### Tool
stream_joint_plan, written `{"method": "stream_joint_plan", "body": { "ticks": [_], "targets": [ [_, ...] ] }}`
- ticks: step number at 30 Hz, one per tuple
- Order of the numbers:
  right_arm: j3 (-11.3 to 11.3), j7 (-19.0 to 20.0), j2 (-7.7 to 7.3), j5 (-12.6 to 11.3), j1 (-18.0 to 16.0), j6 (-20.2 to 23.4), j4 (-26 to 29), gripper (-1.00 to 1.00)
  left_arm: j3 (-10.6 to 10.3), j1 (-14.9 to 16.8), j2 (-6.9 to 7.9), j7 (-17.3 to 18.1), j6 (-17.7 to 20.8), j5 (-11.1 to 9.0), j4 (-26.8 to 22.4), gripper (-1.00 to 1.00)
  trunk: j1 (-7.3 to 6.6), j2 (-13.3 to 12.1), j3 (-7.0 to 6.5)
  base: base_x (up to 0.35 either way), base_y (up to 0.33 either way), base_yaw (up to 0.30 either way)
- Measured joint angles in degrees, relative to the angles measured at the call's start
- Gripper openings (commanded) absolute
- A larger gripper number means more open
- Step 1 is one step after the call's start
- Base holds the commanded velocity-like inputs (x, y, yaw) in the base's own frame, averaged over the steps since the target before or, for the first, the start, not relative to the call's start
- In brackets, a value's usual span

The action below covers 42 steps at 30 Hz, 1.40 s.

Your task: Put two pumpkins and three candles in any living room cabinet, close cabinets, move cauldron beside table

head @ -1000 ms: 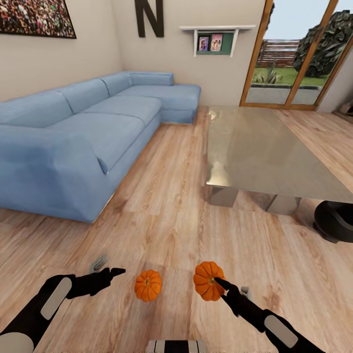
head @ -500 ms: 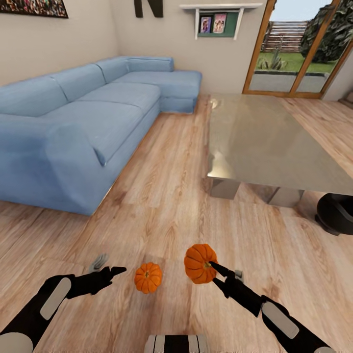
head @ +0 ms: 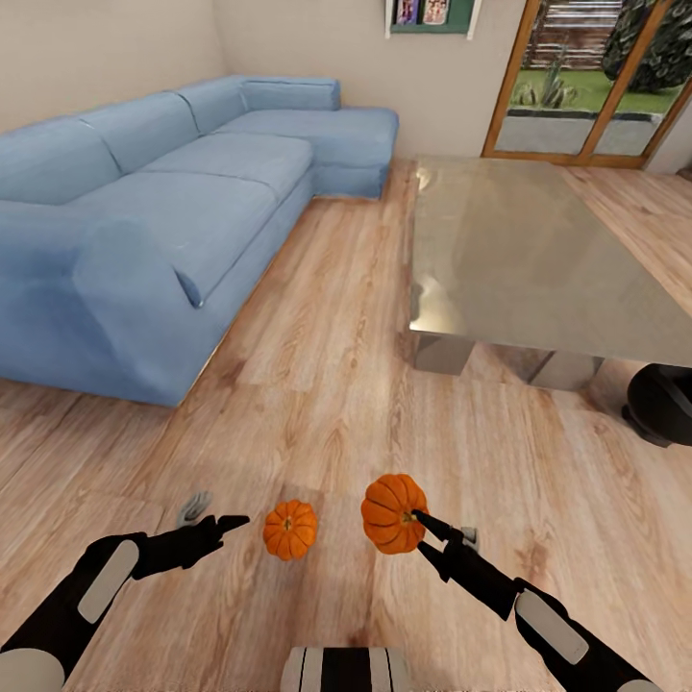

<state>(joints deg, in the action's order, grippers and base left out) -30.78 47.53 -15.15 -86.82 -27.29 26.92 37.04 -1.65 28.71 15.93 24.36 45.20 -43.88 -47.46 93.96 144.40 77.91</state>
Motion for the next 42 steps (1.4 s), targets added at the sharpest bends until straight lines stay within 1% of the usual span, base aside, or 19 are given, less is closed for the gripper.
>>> {"method": "stream_joint_plan", "body": {
  "ticks": [4,8,10,12,16,24,27,30,32,35,42],
  "targets": [
    [0.0,0.0,0.0,0.0,0.0,0.7,0.0,-1.0,0.0,0.0,-0.34,0.0,-1.1,-0.1,0.1,1.0,0.1,0.1,0.89,0.0,0.0,0.0],
    [0.1,0.0,0.0,0.0,0.0,0.8,0.0,-1.0,-0.1,0.0,-0.19,0.3,-1.6,-0.1,0.2,1.0,0.21,0.1,1.74,0.0,0.0,-0.072],
    [0.1,0.0,0.0,0.0,0.0,0.8,-0.1,-1.0,-0.1,0.0,-0.07,1.7,-1.7,0.0,0.2,1.0,0.26,0.1,2.12,0.0,0.0,-0.189],
    [0.1,0.0,-0.01,0.0,0.0,0.7,-0.1,-1.0,-0.1,0.0,0.07,3.8,-1.7,0.3,0.2,1.0,0.31,0.2,2.49,0.0,0.0,-0.221],
    [0.1,0.0,0.0,-0.1,-0.1,0.7,-0.2,-1.0,-0.1,0.0,0.13,5.9,-2.1,0.9,0.2,1.0,0.41,0.2,3.23,0.0,0.0,-0.155],
    [0.1,0.2,0.0,-0.1,0.0,0.8,-0.1,-1.0,0.0,0.0,0.31,6.5,-2.5,1.0,0.2,1.0,0.62,0.3,4.97,0.0,0.0,-0.016],
    [0.0,0.2,0.0,-0.1,0.0,0.8,-0.1,-1.0,0.1,0.0,1.39,7.3,-2.5,0.6,0.2,1.0,0.69,0.4,5.63,0.0,0.0,0.0],
    [0.0,0.1,0.0,-0.1,0.0,0.7,-0.1,-1.0,0.2,0.0,2.64,9.8,-2.5,0.5,0.2,1.0,0.77,0.4,6.29,0.0,0.0,0.0],
    [0.0,0.1,0.0,-0.1,-0.1,0.7,-0.1,-1.0,0.3,0.0,3.16,11.0,-2.5,0.5,0.2,1.0,0.82,0.4,6.74,0.0,0.0,0.0],
    [0.0,0.1,0.0,-0.1,-0.1,0.7,-0.1,-1.0,0.3,0.0,3.5,11.6,-2.5,0.5,0.2,1.0,0.9,0.5,7.4,0.0,0.0,0.0],
    [0.0,0.1,0.0,0.0,-0.1,0.7,-0.2,-1.0,0.4,0.0,3.52,11.8,-2.5,0.4,0.2,1.0,1.08,0.6,8.95,0.0,0.0,0.0]
  ]
}}
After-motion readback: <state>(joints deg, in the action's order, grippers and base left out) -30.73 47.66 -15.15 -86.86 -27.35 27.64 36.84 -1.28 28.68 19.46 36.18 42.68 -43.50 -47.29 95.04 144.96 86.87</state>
